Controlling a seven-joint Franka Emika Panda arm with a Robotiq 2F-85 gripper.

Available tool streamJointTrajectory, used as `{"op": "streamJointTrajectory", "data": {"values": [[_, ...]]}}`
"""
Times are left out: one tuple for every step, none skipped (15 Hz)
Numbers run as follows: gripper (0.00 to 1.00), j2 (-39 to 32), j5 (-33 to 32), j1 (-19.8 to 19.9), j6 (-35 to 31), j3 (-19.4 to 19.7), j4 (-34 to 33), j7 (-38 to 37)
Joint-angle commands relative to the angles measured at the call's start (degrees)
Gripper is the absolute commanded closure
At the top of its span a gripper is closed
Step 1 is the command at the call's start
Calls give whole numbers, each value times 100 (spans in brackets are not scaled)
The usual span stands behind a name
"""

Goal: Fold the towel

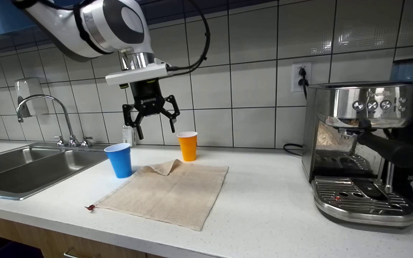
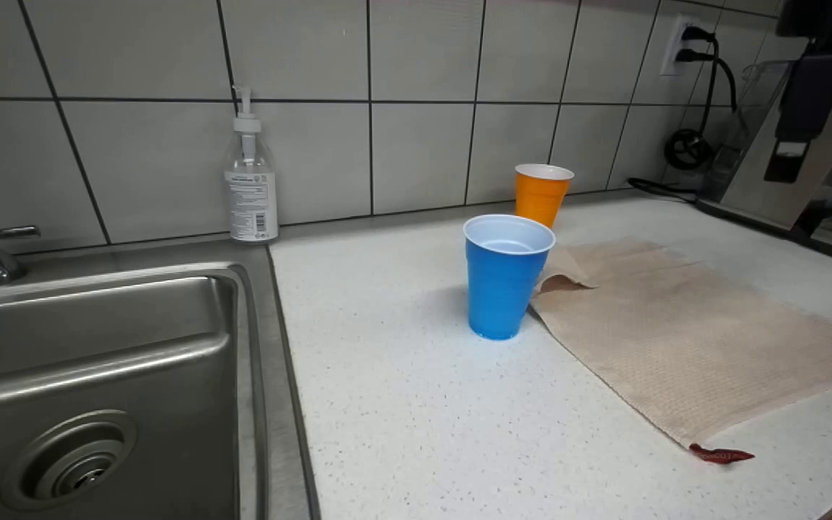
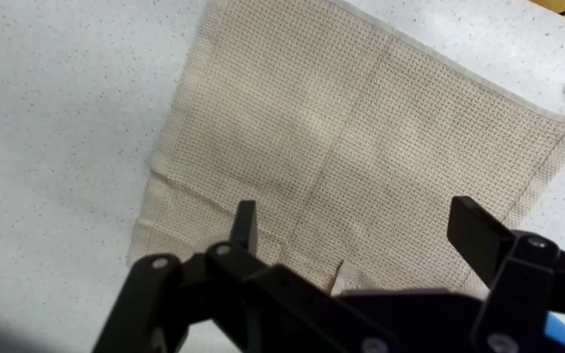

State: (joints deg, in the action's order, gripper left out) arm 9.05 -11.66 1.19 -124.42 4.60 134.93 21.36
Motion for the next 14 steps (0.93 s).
{"op": "streamJointTrajectory", "data": {"values": [[0,27,-145,-50,-443,-153,239,-162],[0,-13,-163,-76,-596,-186,281,-192],[0,-53,-170,-94,-738,-219,311,-209],[0,-121,-186,-114,-875,-255,312,-259],[0,-183,-184,-132,-978,-281,308,-303],[0,-238,-129,-148,-939,-298,248,-312],[0,-230,-22,-159,-700,-290,156,-188],[0,-186,1,-139,-828,-265,285,-110],[0,-208,5,-145,-827,-271,284,-109],[0,-216,5,-144,-827,-269,286,-109],[0,-217,5,-143,-827,-268,287,-109],[0,-217,5,-143,-827,-267,287,-109],[0,-217,5,-143,-827,-267,287,-109],[0,-217,5,-143,-827,-267,287,-109]]}}
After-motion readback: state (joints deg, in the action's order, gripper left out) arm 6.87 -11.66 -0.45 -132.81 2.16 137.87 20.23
